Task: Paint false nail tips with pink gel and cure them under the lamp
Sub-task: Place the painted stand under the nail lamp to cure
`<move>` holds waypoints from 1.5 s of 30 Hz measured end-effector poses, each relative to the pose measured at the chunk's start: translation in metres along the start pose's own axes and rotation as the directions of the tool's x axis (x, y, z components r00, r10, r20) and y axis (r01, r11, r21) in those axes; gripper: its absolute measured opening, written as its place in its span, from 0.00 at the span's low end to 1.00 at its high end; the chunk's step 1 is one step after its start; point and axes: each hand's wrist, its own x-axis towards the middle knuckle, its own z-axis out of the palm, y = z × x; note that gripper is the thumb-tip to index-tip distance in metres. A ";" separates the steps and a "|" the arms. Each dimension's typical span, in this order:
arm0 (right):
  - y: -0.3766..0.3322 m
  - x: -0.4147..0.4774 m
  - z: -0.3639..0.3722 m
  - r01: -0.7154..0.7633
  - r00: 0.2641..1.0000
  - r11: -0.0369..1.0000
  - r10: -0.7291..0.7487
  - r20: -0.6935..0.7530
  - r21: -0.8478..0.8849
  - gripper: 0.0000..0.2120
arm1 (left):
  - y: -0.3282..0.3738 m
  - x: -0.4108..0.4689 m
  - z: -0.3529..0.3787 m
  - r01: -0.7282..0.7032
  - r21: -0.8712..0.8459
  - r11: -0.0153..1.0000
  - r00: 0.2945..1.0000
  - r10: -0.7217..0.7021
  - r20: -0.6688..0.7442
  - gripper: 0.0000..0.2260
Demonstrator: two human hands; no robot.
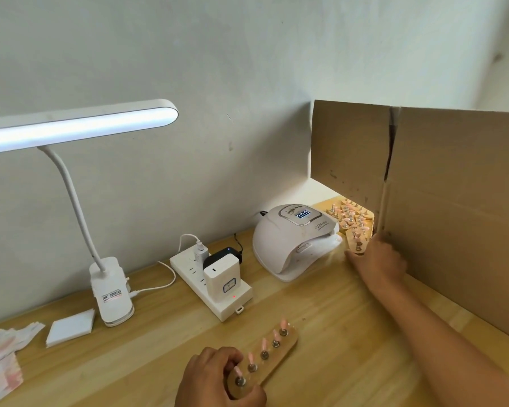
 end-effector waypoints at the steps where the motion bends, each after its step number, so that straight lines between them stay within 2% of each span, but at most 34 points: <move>1: -0.001 0.003 0.003 -0.016 1.000 1.000 0.016 0.004 0.005 0.40 | 0.000 0.001 0.000 0.002 0.007 1.000 1.000 -0.002 0.003 0.19; 4: -0.007 0.011 0.013 -0.029 0.999 0.998 0.028 0.018 0.056 0.38 | -0.002 0.004 -0.001 -0.012 0.033 0.999 0.999 0.011 0.035 0.26; 7: -0.010 0.015 0.022 -0.024 1.000 0.998 0.025 -0.006 0.059 0.36 | -0.004 0.007 -0.001 0.007 0.017 1.000 0.999 -0.008 0.048 0.21; 11: -0.009 0.013 0.024 -0.017 0.999 0.999 0.018 -0.037 0.028 0.35 | -0.003 0.007 -0.002 0.021 -0.005 1.000 0.999 -0.021 0.035 0.29; 16: -0.005 0.006 0.023 0.022 0.993 0.999 -0.017 -0.115 0.039 0.37 | -0.002 0.004 -0.003 0.019 0.020 1.000 1.000 -0.019 0.004 0.29; 21: -0.005 0.009 0.023 0.002 0.997 1.000 0.000 -0.078 0.030 0.33 | -0.001 0.000 -0.001 0.008 -0.032 0.999 0.999 -0.009 -0.035 0.26; 29: -0.004 0.017 0.024 -0.031 0.999 0.998 0.033 -0.034 0.052 0.28 | -0.003 0.000 0.000 0.010 -0.039 0.999 1.000 -0.011 -0.024 0.26; 32: -0.001 0.017 0.025 -0.005 1.000 0.996 0.007 -0.017 0.089 0.24 | -0.002 0.000 0.002 0.011 -0.031 0.999 1.000 -0.012 -0.022 0.24; 35: -0.002 0.014 0.023 0.012 0.999 0.992 -0.006 -0.051 0.125 0.25 | -0.003 0.000 0.003 0.008 -0.011 1.000 1.000 -0.008 0.006 0.19; 38: -0.004 0.012 0.021 0.127 0.990 0.977 -0.113 -0.090 0.173 0.14 | -0.007 0.001 0.004 0.019 0.011 1.000 0.999 -0.020 0.031 0.15; 41: -0.005 0.012 0.023 0.231 0.973 0.968 -0.230 -0.021 0.093 0.11 | -0.008 0.002 0.005 0.032 -0.017 0.999 0.999 -0.032 0.023 0.14; 45: -0.007 0.016 0.024 0.214 0.977 0.976 -0.214 -0.019 0.025 0.09 | -0.005 0.000 0.004 0.027 -0.043 0.999 1.000 -0.027 -0.004 0.18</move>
